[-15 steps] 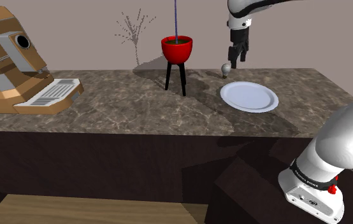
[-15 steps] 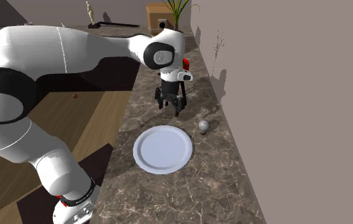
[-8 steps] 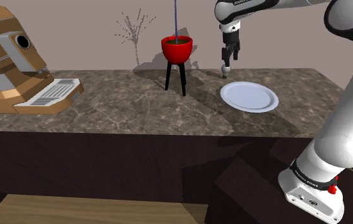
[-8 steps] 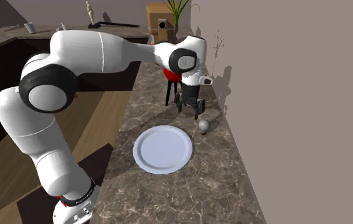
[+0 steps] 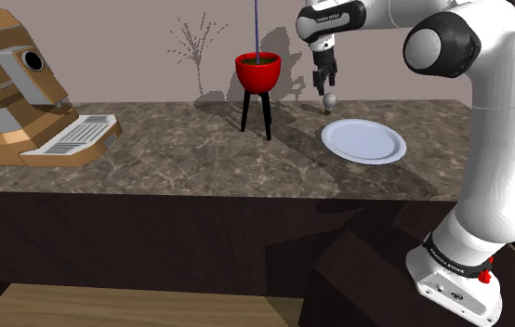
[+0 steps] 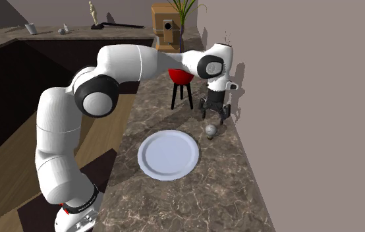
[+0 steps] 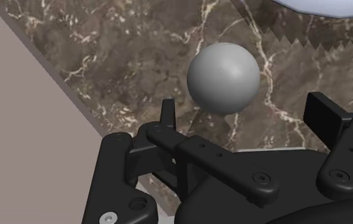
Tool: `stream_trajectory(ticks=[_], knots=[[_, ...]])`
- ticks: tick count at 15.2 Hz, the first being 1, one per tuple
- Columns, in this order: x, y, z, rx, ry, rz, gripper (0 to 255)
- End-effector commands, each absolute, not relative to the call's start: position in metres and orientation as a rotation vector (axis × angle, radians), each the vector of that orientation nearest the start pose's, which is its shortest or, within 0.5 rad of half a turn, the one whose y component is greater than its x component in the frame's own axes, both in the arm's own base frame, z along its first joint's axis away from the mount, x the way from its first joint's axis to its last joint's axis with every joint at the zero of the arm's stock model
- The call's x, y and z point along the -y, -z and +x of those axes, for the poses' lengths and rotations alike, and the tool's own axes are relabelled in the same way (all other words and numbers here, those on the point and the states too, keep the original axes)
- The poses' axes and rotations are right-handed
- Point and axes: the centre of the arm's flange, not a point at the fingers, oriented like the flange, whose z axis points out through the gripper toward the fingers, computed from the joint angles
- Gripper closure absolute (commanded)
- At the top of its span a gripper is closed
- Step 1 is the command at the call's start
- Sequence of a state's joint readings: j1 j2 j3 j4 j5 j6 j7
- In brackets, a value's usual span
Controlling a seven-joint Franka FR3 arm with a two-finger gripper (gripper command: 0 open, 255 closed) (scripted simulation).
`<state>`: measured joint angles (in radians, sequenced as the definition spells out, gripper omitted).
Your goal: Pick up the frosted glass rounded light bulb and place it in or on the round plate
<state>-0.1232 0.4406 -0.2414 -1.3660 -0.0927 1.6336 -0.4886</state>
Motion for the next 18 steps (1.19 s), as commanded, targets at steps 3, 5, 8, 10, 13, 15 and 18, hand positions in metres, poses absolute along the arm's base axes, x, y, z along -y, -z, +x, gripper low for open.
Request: stream_trajectory(ticks=[3, 5, 8, 10, 13, 15, 18], knots=[[0.226, -0.443, 0.634, 0.251, -0.371, -3.226, 0], [0.228, -0.433, 0.632, 0.251, -0.371, -3.226, 0], [0.229, -0.42, 0.629, 0.251, -0.371, -3.226, 0], [0.229, -0.42, 0.629, 0.251, -0.371, -3.226, 0], [0.229, -0.42, 0.629, 0.251, -0.371, -3.226, 0], [0.229, -0.42, 0.629, 0.251, -0.371, -3.226, 0], [0.229, -0.42, 0.629, 0.251, -0.371, -3.226, 255]])
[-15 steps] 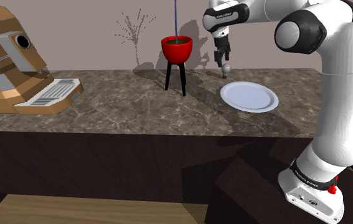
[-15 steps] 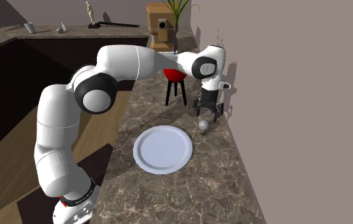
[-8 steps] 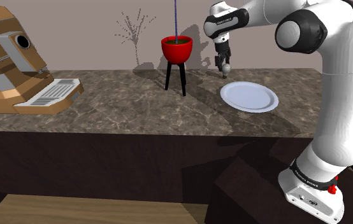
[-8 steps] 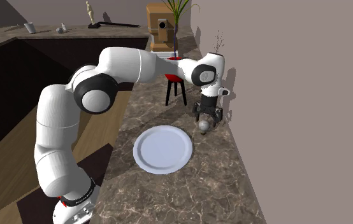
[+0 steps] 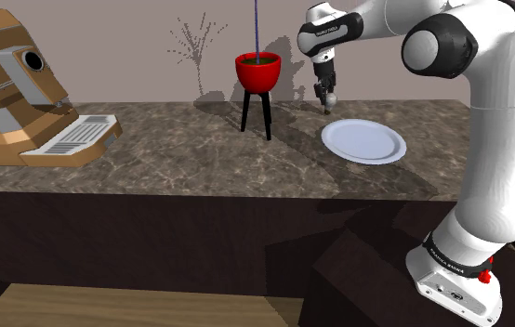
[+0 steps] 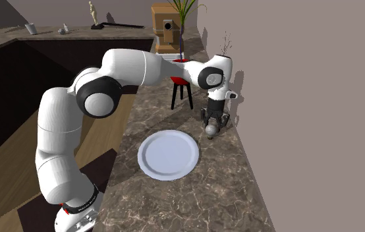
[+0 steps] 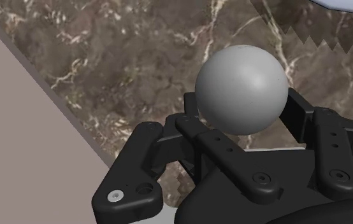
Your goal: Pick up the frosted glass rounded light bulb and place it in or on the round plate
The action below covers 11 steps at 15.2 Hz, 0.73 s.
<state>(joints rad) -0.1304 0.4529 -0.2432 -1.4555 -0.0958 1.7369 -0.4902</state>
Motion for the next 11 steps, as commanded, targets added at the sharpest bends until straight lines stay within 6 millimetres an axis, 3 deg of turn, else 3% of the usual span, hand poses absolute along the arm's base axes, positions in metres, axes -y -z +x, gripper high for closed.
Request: stream_trajectory(ticks=[1, 7, 11], knots=[[0.229, -0.42, 0.629, 0.251, -0.371, -3.226, 255], [0.229, -0.42, 0.629, 0.251, -0.371, -3.226, 255], [0.229, -0.441, 0.629, 0.251, -0.371, -3.226, 255]])
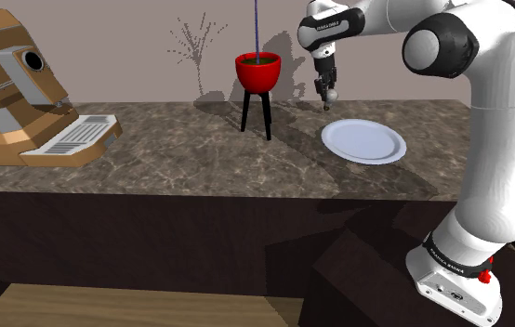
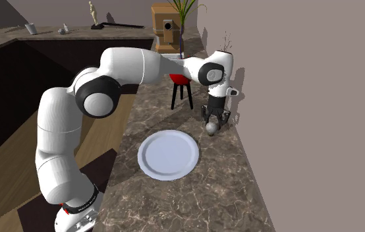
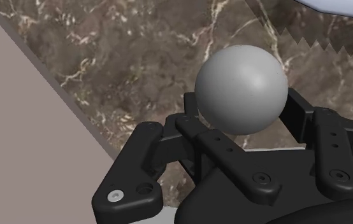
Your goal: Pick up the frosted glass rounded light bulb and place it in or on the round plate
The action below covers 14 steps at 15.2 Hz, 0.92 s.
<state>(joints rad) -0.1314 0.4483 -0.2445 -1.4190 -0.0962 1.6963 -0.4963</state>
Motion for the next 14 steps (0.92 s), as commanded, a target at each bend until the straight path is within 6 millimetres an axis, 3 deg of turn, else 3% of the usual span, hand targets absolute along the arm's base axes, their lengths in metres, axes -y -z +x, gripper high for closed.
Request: stream_trajectory(ticks=[1, 13, 14], knots=[[0.229, -0.446, 0.629, 0.251, -0.371, -3.226, 255], [0.229, -0.507, 0.629, 0.251, -0.371, -3.226, 255], [0.224, -0.508, 0.617, 0.251, -0.371, -3.226, 255]])
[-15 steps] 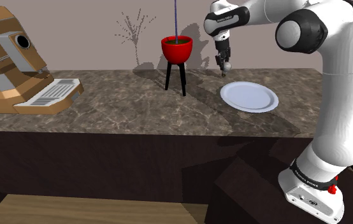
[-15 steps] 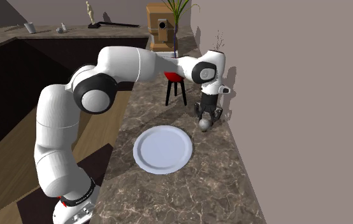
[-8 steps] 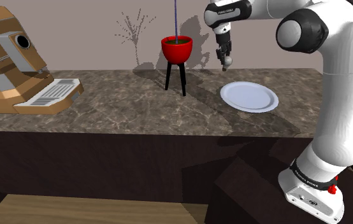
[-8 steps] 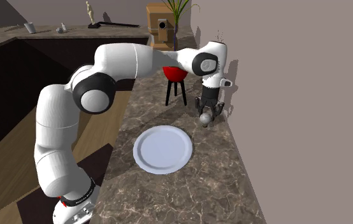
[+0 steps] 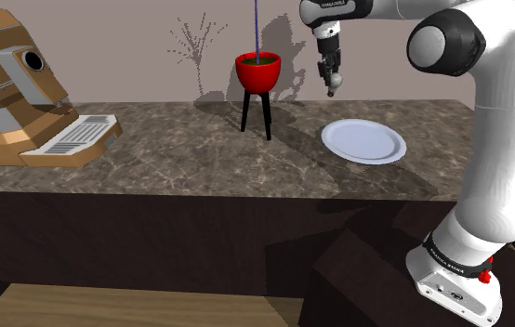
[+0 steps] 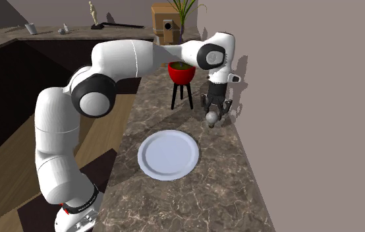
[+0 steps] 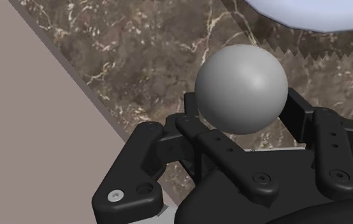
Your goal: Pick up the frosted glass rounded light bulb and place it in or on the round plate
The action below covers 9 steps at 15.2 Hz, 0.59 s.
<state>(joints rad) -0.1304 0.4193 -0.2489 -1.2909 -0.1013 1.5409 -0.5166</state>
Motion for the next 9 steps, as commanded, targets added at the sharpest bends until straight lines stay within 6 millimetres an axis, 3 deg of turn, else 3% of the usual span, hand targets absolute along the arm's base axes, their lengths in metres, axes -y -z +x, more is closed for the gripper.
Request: stream_trajectory(ticks=[1, 9], knots=[[0.219, -0.509, 0.605, 0.251, -0.371, -3.226, 255], [0.177, -0.519, 0.509, 0.251, -0.371, -3.226, 255]])
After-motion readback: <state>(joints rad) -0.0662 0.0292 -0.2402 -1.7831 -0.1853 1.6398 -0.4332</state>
